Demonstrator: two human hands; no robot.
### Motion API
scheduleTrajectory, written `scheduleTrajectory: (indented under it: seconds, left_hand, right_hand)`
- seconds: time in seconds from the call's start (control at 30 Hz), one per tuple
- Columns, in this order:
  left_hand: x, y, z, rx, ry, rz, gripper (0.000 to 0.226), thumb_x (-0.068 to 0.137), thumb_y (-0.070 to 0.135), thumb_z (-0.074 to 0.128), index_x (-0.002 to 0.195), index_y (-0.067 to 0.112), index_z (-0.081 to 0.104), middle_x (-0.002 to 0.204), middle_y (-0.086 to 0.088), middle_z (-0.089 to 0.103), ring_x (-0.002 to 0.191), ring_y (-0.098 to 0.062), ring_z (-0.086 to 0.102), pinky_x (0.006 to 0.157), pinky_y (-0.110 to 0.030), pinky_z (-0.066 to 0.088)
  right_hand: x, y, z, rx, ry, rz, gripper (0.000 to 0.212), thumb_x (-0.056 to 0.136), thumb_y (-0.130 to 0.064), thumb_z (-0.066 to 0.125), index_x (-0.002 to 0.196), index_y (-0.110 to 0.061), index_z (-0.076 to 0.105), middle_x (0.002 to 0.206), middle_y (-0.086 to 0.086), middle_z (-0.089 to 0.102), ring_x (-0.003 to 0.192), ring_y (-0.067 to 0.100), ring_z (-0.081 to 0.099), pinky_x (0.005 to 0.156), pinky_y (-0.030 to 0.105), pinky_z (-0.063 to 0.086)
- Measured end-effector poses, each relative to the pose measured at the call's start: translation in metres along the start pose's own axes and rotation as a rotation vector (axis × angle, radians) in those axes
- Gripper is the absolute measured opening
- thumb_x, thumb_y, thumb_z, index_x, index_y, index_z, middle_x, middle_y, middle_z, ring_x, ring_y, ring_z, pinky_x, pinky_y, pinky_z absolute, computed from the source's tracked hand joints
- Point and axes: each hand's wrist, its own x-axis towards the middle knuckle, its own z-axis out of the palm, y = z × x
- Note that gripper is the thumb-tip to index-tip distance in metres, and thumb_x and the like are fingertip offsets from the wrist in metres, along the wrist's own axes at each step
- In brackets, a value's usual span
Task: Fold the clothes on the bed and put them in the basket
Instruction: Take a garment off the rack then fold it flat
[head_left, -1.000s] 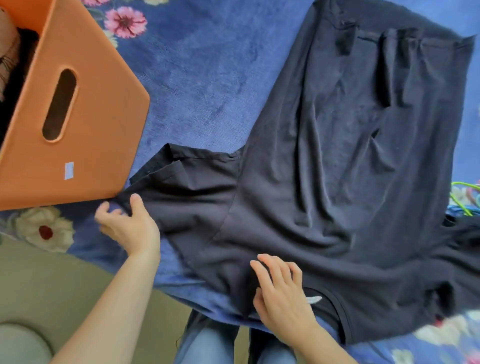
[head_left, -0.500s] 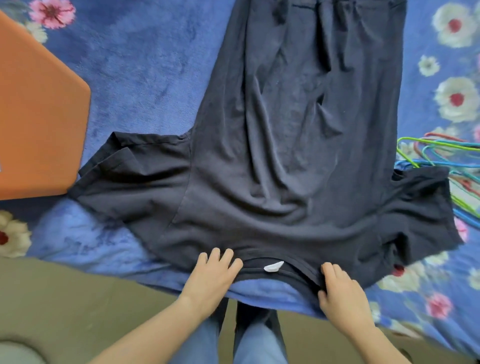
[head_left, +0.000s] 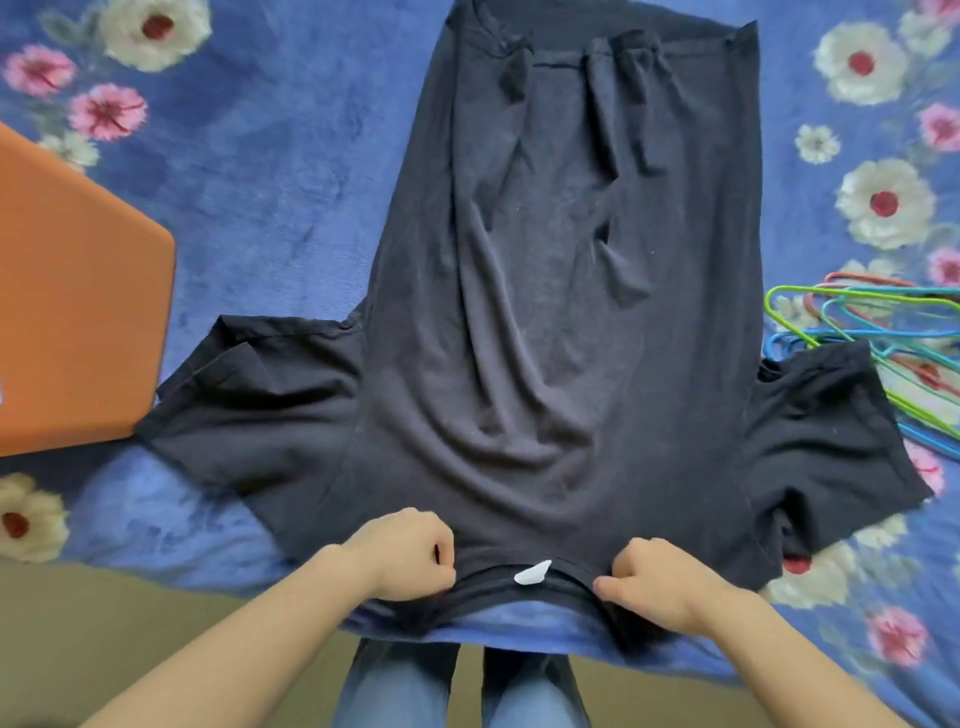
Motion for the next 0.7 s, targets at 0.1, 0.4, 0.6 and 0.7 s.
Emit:
scheduleTrajectory:
  seconds: [0.1, 0.4, 0.6, 0.7]
  left_hand:
    - [-0.002, -0.014, -0.035, -0.429, 0.770, -0.043, 0.018, 0.080, 0.013, 0.059, 0.093, 0.025, 0.062, 0.082, 0.009, 0.061, 0.073, -0.010, 0.055, 0.076, -0.034, 0.048]
    - [0.000, -0.108, -0.125, -0.608, 0.873, -0.844, 0.061, 0.087, 0.056, 0.057, 0.132, 0.016, 0.048, 0.138, -0.013, 0.048, 0.135, -0.032, 0.030, 0.108, -0.048, 0.018]
    - [-0.012, -0.131, -0.138, -0.352, 1.032, -0.620, 0.023, 0.098, 0.033, 0.048, 0.109, 0.016, 0.058, 0.107, -0.011, 0.065, 0.113, -0.033, 0.054, 0.098, -0.041, 0.024]
    - [-0.016, -0.135, -0.129, -0.447, 1.160, -0.737, 0.022, 0.101, 0.029, 0.043, 0.108, 0.014, 0.057, 0.106, -0.018, 0.065, 0.109, -0.037, 0.054, 0.089, -0.039, 0.023]
  right_hand:
    - [0.011, -0.026, -0.029, 0.236, 0.271, -0.125, 0.028, 0.081, -0.038, 0.052, 0.071, -0.012, 0.058, 0.063, 0.001, 0.060, 0.065, 0.020, 0.055, 0.067, 0.037, 0.048]
    - [0.060, -0.127, -0.087, 0.320, 0.503, -0.249, 0.019, 0.092, -0.019, 0.049, 0.110, -0.018, 0.055, 0.083, -0.004, 0.060, 0.082, 0.018, 0.056, 0.074, 0.035, 0.047]
    - [0.077, -0.131, -0.098, 0.361, 0.437, -0.150, 0.004, 0.089, -0.018, 0.052, 0.091, -0.016, 0.055, 0.078, -0.001, 0.060, 0.078, 0.023, 0.058, 0.071, 0.037, 0.048]
    - [0.076, -0.129, -0.105, 0.388, 0.385, -0.168, 0.007, 0.089, -0.019, 0.052, 0.085, -0.019, 0.057, 0.076, 0.002, 0.064, 0.068, 0.018, 0.056, 0.064, 0.034, 0.048]
